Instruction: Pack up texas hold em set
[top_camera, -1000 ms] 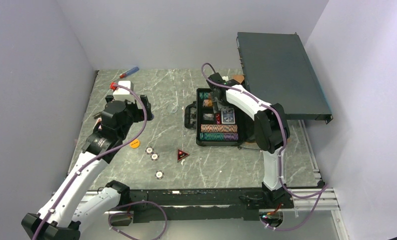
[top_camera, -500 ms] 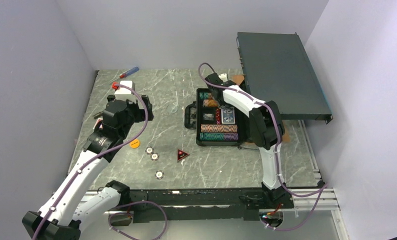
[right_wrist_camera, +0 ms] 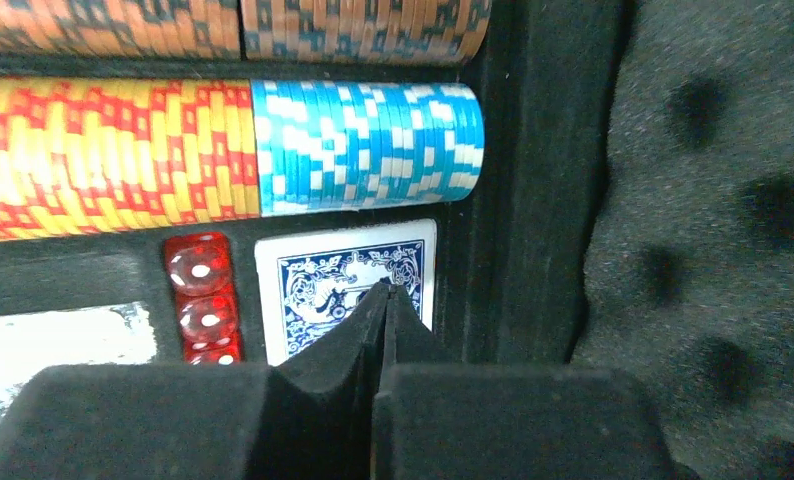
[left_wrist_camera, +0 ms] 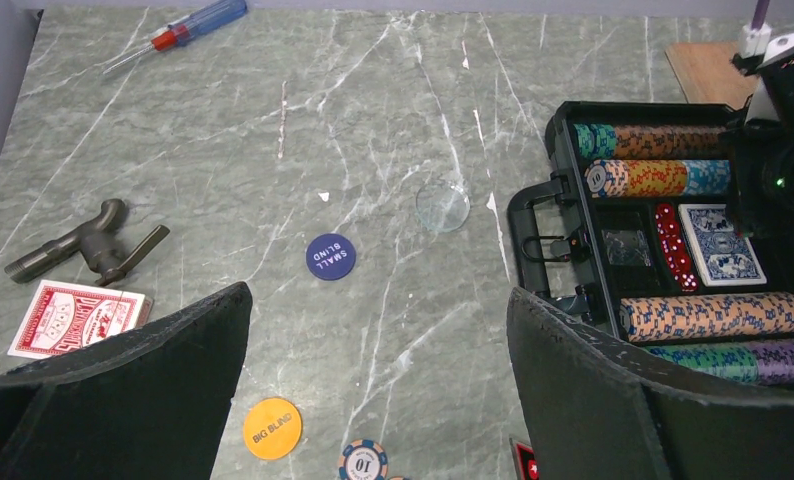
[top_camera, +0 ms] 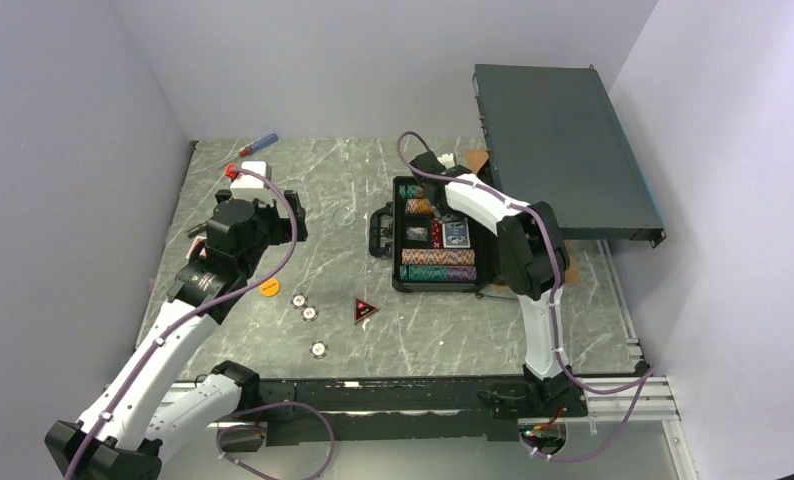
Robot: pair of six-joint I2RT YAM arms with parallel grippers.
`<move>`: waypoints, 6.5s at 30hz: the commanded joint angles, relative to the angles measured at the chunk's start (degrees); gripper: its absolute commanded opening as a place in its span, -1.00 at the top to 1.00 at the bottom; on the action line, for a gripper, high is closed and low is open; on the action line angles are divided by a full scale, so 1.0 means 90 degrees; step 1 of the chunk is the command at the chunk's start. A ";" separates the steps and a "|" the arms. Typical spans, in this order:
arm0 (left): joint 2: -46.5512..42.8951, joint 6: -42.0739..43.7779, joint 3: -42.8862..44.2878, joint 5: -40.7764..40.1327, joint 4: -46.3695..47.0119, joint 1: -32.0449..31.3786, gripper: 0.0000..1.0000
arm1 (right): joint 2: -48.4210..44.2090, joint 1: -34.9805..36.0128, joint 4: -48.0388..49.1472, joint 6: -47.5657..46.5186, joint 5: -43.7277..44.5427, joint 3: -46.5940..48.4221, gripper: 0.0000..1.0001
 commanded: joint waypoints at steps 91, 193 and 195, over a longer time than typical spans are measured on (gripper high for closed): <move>0.7425 -0.5910 0.3509 0.1358 -0.3939 0.5766 -0.45 | -0.5983 0.1529 0.3093 -0.0239 -0.3307 -0.4301 -0.90; 0.9061 -0.3053 0.6940 0.3286 -0.2858 -0.1226 -0.99 | -0.7996 0.1533 0.2757 0.0021 -0.2441 -0.4554 -0.93; 0.8984 -0.3043 0.6877 0.3286 -0.2822 -0.1203 -0.97 | -0.7944 0.1538 0.2751 0.0019 -0.2426 -0.4530 -0.93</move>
